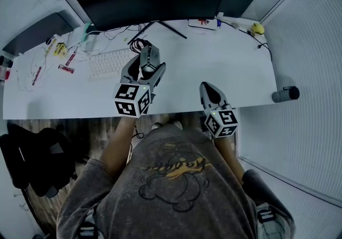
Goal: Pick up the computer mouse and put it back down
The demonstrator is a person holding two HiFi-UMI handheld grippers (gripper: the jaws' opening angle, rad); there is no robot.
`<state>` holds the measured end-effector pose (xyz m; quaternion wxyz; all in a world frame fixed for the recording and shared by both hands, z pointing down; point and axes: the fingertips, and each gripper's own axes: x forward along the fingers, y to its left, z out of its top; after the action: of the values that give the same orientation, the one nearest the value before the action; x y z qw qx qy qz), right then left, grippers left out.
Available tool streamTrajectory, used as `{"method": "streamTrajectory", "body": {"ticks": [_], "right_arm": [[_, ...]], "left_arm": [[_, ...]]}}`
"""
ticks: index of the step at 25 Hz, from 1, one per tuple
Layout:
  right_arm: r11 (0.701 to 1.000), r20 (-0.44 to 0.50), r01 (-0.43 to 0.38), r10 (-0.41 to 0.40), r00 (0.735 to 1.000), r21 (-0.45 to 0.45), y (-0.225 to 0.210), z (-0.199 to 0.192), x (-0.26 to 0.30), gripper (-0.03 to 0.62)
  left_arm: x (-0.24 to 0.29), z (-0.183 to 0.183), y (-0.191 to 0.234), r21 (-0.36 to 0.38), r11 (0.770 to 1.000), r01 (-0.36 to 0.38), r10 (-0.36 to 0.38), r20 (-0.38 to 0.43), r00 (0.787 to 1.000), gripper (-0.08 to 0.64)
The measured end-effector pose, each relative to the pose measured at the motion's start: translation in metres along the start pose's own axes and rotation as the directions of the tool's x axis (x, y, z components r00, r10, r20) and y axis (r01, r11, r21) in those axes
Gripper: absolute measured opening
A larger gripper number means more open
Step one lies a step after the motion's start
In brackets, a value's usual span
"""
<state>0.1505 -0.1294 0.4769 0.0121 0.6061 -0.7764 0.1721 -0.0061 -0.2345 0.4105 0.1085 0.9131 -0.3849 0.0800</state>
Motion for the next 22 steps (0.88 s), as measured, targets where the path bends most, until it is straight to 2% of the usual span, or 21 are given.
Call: {"method": "streamTrajectory", "body": {"ticks": [9, 22], "right_arm": [[0.998, 0.011, 0.054, -0.055, 0.998, 0.017, -0.013, 0.000, -0.012, 0.006], [0.995, -0.001, 0.094, -0.094, 0.996, 0.032, -0.018, -0.005, -0.013, 0.006]], "left_arm": [[0.028, -0.006, -0.017, 0.042, 0.997, 0.065, -0.063, -0.040, 0.997, 0.364], [0.065, -0.060, -0.015, 0.045, 0.992, 0.115, -0.107, -0.154, 0.982, 0.359]]}}
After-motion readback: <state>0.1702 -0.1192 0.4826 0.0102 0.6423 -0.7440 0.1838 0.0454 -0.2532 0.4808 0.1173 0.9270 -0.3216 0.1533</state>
